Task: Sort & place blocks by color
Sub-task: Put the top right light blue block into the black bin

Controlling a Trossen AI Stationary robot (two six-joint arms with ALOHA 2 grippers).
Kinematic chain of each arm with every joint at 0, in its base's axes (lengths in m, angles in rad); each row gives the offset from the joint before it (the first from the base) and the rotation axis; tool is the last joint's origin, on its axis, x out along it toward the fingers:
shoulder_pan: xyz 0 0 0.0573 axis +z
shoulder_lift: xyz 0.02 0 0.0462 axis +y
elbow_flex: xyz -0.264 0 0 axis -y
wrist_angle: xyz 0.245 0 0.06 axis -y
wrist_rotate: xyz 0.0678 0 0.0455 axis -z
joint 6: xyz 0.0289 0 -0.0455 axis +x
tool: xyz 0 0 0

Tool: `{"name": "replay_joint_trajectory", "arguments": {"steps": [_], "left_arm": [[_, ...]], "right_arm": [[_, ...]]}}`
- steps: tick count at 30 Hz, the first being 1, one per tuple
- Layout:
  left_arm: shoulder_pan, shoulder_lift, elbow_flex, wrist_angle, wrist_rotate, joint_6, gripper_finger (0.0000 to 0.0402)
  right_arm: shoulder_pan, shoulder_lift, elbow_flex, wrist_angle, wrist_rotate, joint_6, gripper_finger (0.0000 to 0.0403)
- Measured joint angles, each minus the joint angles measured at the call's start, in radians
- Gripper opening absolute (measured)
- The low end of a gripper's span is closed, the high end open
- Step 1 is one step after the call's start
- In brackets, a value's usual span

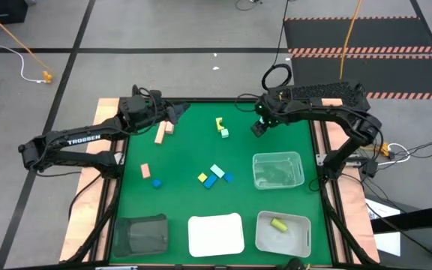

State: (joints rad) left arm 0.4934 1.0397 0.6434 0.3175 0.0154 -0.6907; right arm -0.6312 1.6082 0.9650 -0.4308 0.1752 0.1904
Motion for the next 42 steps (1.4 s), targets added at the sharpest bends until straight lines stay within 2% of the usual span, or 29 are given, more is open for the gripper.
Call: {"name": "replay_joint_trajectory", "arguments": {"steps": [4,7,11,19,23,28,31,36,42], "left_arm": [[0.0,0.0,0.0,0.0,0.0,0.001,0.0218],[0.0,0.0,0.0,0.0,0.0,0.004,0.0219],[0.0,0.0,0.0,0.0,0.0,0.019,0.0218],[0.0,0.0,0.0,-0.002,0.01,0.02,0.0218],[-0.001,0.0,0.0,-0.003,0.01,0.024,0.0219],[-0.001,0.0,0.0,-0.003,0.011,0.031,0.0218],[-0.001,0.0,0.0,-0.004,0.011,0.031,0.0218],[-0.001,0.0,0.0,-0.01,0.011,0.03,0.0218],[-0.001,0.0,0.0,-0.124,0.014,0.033,0.0218]], "right_arm": [[-0.003,0.006,0.001,0.031,0.044,-0.031,0.0254],[-0.007,0.012,0.001,0.071,0.007,-0.062,0.0254],[-0.007,0.058,0.002,0.09,0.007,-0.128,0.0254],[-0.024,0.144,0.005,0.106,-0.023,-0.101,0.0247],[-0.024,0.148,0.005,0.099,-0.061,-0.093,0.0209],[-0.022,0.144,0.004,0.096,-0.074,-0.051,0.0125],[-0.022,0.144,0.003,0.098,-0.074,-0.033,0.0117],[-0.017,0.104,-0.003,0.094,-0.077,0.011,0.0117],[0.022,-0.062,-0.001,0.089,-0.119,0.044,0.0117]]}}
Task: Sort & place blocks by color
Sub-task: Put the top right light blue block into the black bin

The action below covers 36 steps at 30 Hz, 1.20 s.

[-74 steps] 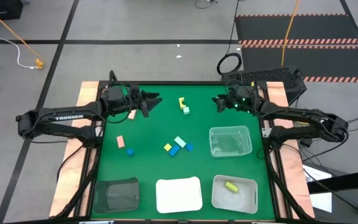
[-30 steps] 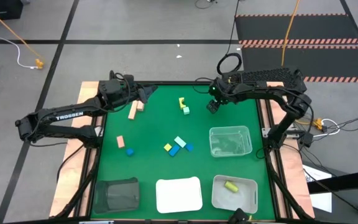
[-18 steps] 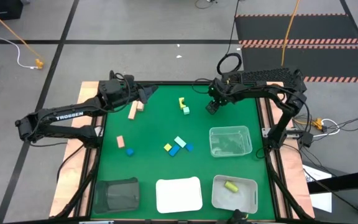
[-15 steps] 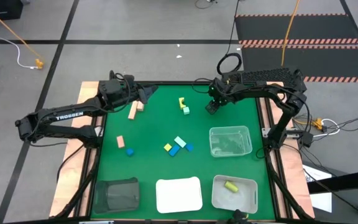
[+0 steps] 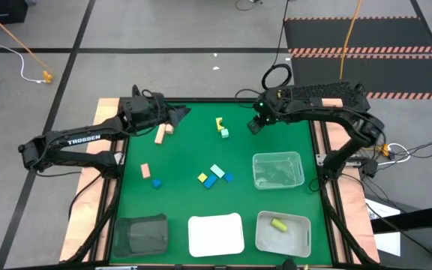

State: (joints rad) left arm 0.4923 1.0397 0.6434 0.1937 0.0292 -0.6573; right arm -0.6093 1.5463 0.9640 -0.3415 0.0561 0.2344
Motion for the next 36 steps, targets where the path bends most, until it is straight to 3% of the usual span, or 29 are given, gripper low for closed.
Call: {"name": "replay_joint_trajectory", "arguments": {"steps": [7,11,15,22,29,36], "left_arm": [[-0.024,0.0,0.0,-0.129,0.012,-0.029,0.0218],[-0.056,0.0,0.0,-0.096,0.127,-0.063,0.0218],[-0.115,0.018,0.0,-0.038,0.244,-0.167,0.0218],[-0.242,0.099,0.0,0.196,0.259,-0.319,0.0219],[-0.274,0.19,0.0,0.388,0.25,-0.386,0.0229],[-0.296,0.288,0.0,0.539,0.246,-0.488,0.029]], "right_arm": [[0.095,-0.177,0.0,0.019,-0.226,0.147,0.0117],[0.193,-0.224,0.0,0.152,-0.263,0.114,0.0117],[0.291,-0.219,0.0,0.363,-0.266,0.008,0.0117],[0.417,-0.158,0.0,0.723,-0.246,-0.113,0.0117],[0.462,-0.086,0.001,0.862,-0.236,-0.148,0.0117],[0.503,-0.039,0.001,0.934,-0.214,-0.201,0.0135]]}}
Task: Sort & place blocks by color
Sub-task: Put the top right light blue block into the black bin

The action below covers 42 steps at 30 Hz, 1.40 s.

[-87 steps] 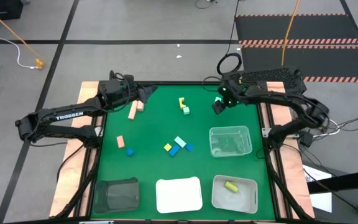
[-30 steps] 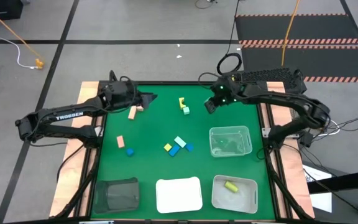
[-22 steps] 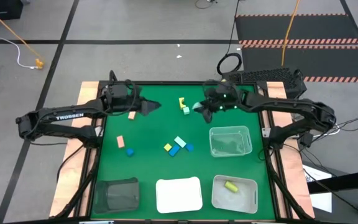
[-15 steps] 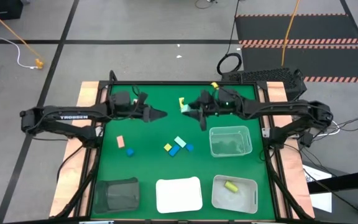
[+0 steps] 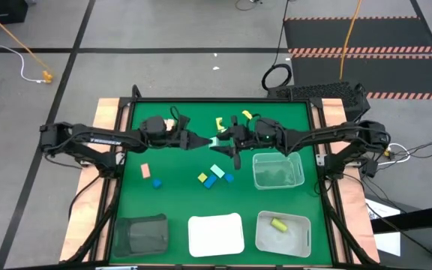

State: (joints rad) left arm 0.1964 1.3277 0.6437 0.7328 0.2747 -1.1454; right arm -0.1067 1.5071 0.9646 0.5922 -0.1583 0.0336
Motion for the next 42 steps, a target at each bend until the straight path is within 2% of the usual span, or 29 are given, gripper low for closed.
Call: {"name": "replay_joint_trajectory", "arguments": {"steps": [5,9,12,19,21,34,42], "left_arm": [[-0.01,0.05,0.0,0.093,-0.016,-0.012,0.0317],[-0.022,0.061,0.0,0.115,-0.019,-0.012,0.0304],[-0.031,0.061,0.0,0.117,-0.036,-0.012,0.0274],[-0.036,0.06,0.0,0.121,-0.108,-0.037,0.0168],[-0.036,0.06,0.0,0.119,-0.112,-0.043,0.0149],[-0.048,0.06,0.0,0.117,-0.121,-0.031,0.014],[-0.045,0.06,0.0,0.156,-0.121,-0.026,0.0137]], "right_arm": [[0.017,0.0,0.0,0.003,0.059,-0.075,0.0119],[0.017,0.0,0.0,0.003,0.059,-0.075,0.0122],[0.017,0.0,0.0,0.002,0.058,-0.081,0.0131],[0.017,-0.002,0.0,-0.006,0.061,-0.08,0.0127],[0.017,-0.002,0.0,-0.013,0.062,-0.09,0.0129],[0.017,-0.015,0.001,-0.012,0.055,-0.064,0.0203],[0.017,-0.068,0.002,-0.035,0.055,0.008,0.0227]]}}
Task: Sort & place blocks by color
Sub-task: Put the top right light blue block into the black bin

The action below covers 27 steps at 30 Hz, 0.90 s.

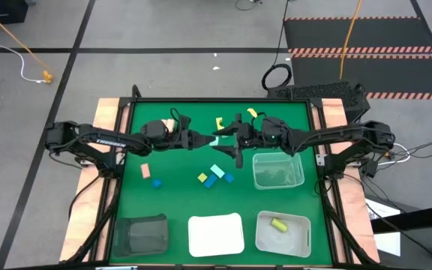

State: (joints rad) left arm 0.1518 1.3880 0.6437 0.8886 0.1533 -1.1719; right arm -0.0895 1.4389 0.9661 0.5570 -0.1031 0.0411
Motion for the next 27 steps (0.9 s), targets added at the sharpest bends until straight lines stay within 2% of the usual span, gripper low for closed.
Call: {"name": "replay_joint_trajectory", "arguments": {"steps": [17,23,27], "left_arm": [[-0.008,0.0,0.0,-0.024,-0.001,-0.021,0.0137],[-0.096,0.0,0.0,-0.113,0.178,-0.156,0.0144],[-0.205,0.0,0.0,-0.167,0.178,-0.275,0.0144]], "right_arm": [[0.0,-0.304,0.0,-0.471,0.001,0.027,0.0226],[0.0,-0.357,0.0,-0.682,0.002,0.125,0.0226],[0.0,-0.364,0.0,-0.821,0.002,0.187,0.0226]]}}
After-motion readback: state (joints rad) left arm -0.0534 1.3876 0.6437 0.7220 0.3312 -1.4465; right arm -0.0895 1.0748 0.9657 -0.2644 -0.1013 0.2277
